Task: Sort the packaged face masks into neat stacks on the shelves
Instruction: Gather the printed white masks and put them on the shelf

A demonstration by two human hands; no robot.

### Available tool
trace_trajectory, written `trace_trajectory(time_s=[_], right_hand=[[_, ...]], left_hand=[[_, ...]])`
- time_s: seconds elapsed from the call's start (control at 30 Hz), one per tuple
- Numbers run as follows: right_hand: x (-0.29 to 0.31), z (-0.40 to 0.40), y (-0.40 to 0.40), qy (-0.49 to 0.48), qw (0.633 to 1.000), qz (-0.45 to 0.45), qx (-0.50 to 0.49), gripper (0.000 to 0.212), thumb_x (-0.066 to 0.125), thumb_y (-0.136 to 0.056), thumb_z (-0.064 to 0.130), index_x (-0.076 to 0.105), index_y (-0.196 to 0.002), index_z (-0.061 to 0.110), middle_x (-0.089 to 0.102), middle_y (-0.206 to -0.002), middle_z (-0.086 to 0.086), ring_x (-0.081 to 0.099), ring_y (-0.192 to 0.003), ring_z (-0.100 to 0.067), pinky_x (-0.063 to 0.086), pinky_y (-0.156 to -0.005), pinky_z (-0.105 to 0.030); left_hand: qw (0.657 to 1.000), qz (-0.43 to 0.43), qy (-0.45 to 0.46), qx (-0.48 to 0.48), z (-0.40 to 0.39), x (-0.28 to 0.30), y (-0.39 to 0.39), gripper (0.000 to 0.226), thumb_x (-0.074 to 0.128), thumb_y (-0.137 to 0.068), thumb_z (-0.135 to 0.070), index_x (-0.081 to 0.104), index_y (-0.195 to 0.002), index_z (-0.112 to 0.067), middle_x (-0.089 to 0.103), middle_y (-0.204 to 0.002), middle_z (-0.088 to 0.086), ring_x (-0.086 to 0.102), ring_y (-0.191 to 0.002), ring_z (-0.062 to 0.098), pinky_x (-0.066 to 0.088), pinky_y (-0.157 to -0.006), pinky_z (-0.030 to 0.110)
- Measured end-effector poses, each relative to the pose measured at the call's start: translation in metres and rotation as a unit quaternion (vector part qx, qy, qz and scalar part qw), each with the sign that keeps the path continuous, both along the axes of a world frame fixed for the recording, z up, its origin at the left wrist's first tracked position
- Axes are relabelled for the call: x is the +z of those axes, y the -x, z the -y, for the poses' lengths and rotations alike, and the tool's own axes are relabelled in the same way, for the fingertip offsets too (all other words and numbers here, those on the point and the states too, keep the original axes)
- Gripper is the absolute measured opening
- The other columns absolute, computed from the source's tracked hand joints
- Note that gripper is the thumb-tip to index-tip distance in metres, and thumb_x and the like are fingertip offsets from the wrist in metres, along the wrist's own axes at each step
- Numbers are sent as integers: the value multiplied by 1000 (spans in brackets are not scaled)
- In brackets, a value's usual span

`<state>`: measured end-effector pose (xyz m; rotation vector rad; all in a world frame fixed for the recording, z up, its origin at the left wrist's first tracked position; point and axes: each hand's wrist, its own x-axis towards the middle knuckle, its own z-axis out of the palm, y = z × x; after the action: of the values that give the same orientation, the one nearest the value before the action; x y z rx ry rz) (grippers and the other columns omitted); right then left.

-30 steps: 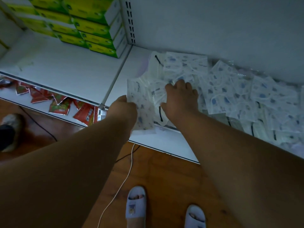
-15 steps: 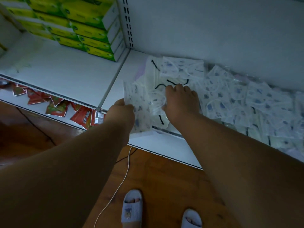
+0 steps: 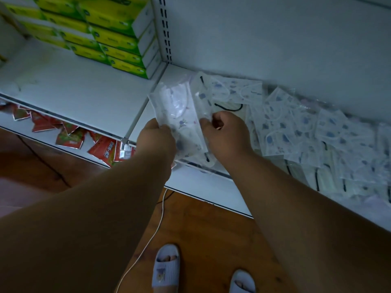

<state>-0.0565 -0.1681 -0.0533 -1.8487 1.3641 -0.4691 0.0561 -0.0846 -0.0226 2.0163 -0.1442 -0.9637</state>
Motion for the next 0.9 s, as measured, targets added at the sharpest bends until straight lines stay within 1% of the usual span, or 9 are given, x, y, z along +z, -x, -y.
trace_trajectory(time_s=[0.17,0.27,0.37,0.5,0.57,0.67,0.73,0.83,0.9], right_hand=[[3,11,6,-10,998,13,-67,34,59,-92,38,57,-67,14,61,-64,-5,60,-67,-27,43,-61,-33],[5,2,-4,-100,993,51,24,32,62,-92,44,71,-80,15,71,-72,-4,69,-70,-23,58,-70,-42],[6,-1,-12,-98,989,29,104,28,53,-99,32,76,-94,17,75,-84,-2,71,-78,-19,58,-77,-38],[4,15,-16,-43,990,-38,126,29,49,-99,23,70,-119,18,72,-113,-5,66,-104,-21,53,-91,-36],[2,20,-18,-33,988,-62,141,34,49,-96,22,66,-125,20,68,-122,-5,62,-113,-22,48,-100,-36],[0,27,-15,23,987,-73,141,35,48,-96,14,64,-128,13,53,-138,-10,56,-120,-24,40,-101,-25],[-1,38,-12,76,977,-142,142,34,47,-97,15,60,-129,11,33,-152,-12,55,-120,-30,43,-99,-31],[3,55,-10,33,939,-298,167,38,45,-101,26,53,-135,12,-3,-165,-12,51,-125,-34,42,-98,-36],[4,58,-11,3,918,-351,185,42,45,-101,27,49,-139,9,1,-165,-14,49,-127,-34,41,-101,-36]], left_hand=[[998,32,-7,52,-5,-4,-6,28,38,-99,-10,61,-107,-23,61,-95,-1,60,-102,27,49,-85,31],[1000,-26,4,-3,0,5,6,22,44,-104,-29,62,-116,-23,64,-105,2,62,-96,24,55,-75,22],[990,-128,49,-39,11,10,18,53,46,-98,-56,59,-123,-11,62,-131,18,58,-122,39,48,-104,52],[976,-202,83,-28,14,12,20,66,56,-78,-74,65,-118,-22,69,-121,15,69,-107,33,54,-96,50],[973,-214,90,-11,13,10,20,68,65,-77,-65,62,-123,-15,71,-116,10,71,-101,29,56,-93,48],[997,-58,9,-57,12,4,16,15,56,-99,-23,58,-112,-15,64,-108,6,61,-106,29,52,-91,40],[999,-11,-20,-49,13,1,13,21,49,-101,-13,59,-119,-15,60,-98,5,57,-99,29,46,-81,37],[999,-3,-20,-37,15,-2,11,31,47,-99,-9,58,-127,-12,61,-105,9,57,-86,27,46,-77,36],[999,-2,-22,-45,15,-7,10,31,46,-99,-9,59,-126,-16,56,-95,0,50,-75,14,44,-70,30]])
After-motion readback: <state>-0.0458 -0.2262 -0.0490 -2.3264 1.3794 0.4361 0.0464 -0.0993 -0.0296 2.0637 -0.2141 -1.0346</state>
